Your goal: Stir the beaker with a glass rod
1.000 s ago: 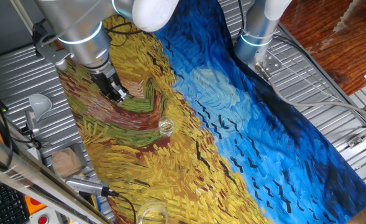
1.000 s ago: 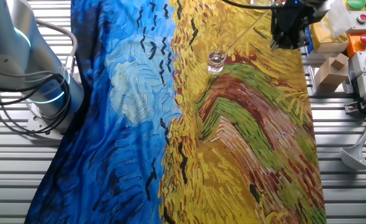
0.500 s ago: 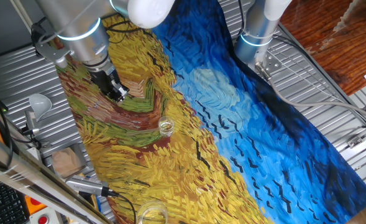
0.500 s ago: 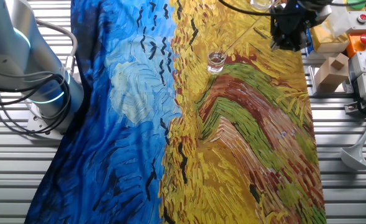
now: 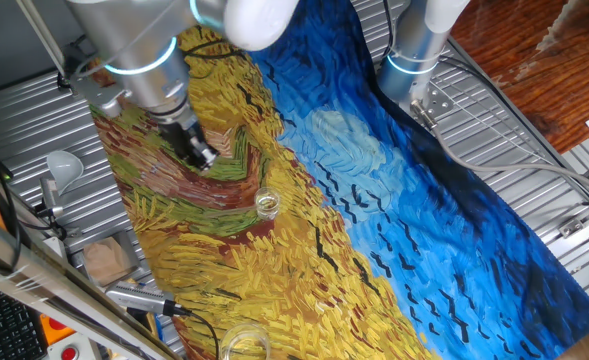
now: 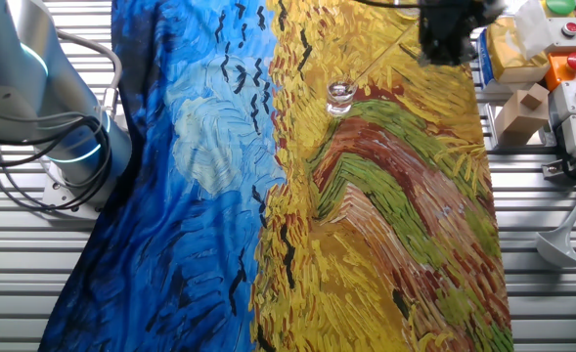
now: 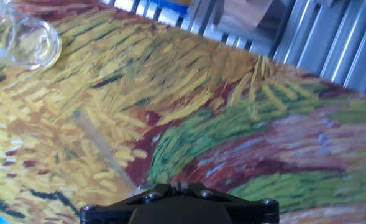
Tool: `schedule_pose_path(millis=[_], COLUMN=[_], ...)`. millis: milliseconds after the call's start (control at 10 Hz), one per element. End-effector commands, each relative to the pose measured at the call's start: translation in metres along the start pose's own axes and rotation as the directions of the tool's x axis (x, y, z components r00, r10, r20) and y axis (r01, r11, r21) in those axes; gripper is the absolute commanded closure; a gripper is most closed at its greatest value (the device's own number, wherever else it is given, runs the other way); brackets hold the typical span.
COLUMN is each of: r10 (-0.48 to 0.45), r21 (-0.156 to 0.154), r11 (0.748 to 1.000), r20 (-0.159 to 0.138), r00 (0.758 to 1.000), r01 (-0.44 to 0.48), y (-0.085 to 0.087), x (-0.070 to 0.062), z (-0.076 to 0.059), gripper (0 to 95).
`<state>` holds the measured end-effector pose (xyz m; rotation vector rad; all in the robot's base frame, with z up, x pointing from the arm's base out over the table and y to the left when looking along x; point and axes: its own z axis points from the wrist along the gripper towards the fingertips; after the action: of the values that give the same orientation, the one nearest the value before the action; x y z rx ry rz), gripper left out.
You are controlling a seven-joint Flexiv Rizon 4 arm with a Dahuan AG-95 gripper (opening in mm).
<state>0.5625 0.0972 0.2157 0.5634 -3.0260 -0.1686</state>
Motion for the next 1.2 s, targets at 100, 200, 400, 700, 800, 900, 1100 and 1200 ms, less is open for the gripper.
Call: schedule_pose_path(millis=[100, 200, 400, 700, 800, 900, 1100, 1200], r10=[0.025, 0.03, 0.037, 0.0, -0.038, -0.059, -0.072, -0.07], r21=[0.003, 0.004, 0.005, 0.032, 0.048, 0.052, 0.045, 0.045], r11=[1.0, 1.0, 0.999, 0.999, 0.998, 0.997, 0.996, 0.996], r20=[0.006, 0.008, 0.008, 0.001, -0.01, -0.018, -0.015, -0.013], r00=[1.0, 1.0, 0.999, 1.0, 0.999, 0.998, 0.997, 0.997], r01=[-0.025, -0.03, -0.037, 0.0, 0.038, 0.06, 0.073, 0.071], y=[0.011, 0.015, 0.023, 0.025, 0.025, 0.025, 0.025, 0.025], x=[0.012, 0.015, 0.018, 0.016, 0.016, 0.016, 0.016, 0.016], z=[0.009, 0.012, 0.014, 0.014, 0.014, 0.014, 0.014, 0.014], gripper=[95.0, 95.0, 95.0, 95.0, 95.0, 95.0, 95.0, 95.0])
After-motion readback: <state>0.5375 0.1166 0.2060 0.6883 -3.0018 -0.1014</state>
